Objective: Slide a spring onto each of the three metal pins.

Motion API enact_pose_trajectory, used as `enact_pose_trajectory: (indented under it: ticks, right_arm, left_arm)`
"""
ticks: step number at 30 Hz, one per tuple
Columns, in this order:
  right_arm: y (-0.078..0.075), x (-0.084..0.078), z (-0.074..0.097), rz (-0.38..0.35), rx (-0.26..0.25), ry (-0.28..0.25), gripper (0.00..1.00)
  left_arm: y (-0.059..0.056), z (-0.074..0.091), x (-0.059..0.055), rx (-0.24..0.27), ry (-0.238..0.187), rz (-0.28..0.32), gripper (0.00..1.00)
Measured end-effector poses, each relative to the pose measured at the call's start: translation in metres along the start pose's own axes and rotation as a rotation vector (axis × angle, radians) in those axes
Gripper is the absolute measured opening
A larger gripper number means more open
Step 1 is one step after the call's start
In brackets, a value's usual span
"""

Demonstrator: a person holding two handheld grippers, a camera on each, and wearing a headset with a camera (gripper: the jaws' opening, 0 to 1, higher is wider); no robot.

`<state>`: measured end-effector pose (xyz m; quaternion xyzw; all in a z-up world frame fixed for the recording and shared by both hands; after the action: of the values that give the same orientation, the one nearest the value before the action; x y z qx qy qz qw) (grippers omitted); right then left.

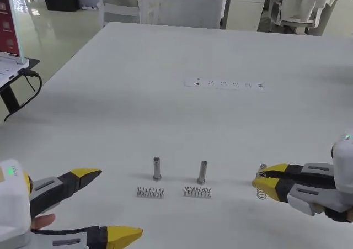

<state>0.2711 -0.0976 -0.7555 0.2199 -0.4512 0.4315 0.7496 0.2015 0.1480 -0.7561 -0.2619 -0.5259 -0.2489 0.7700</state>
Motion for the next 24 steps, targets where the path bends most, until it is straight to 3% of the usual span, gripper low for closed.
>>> enact_pose_trajectory:
  ticks: [14, 24]
  right_arm:
    - [-0.009, 0.014, 0.006, -0.010, -0.043, -0.104, 0.08]
    - [-0.023, 0.024, 0.009, -0.023, -0.093, -0.160, 0.08]
  left_arm:
    - [-0.001, -0.001, -0.001, -0.002, 0.008, -0.002, 0.78]
    - [-0.002, -0.001, -0.002, -0.004, 0.014, -0.001, 0.78]
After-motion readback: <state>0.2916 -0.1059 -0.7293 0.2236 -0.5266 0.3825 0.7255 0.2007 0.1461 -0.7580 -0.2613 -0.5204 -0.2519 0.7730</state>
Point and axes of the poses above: the centre of the closed fingertips' face, and the gripper's own axes: z roughly backward along the fingers, y roughly to its left, x roughly out of its top, the point moved 3 cm from there along z, roughly backward along the fingers, and after that the axes turned 2 degrees about z, right-handed, at the moved point
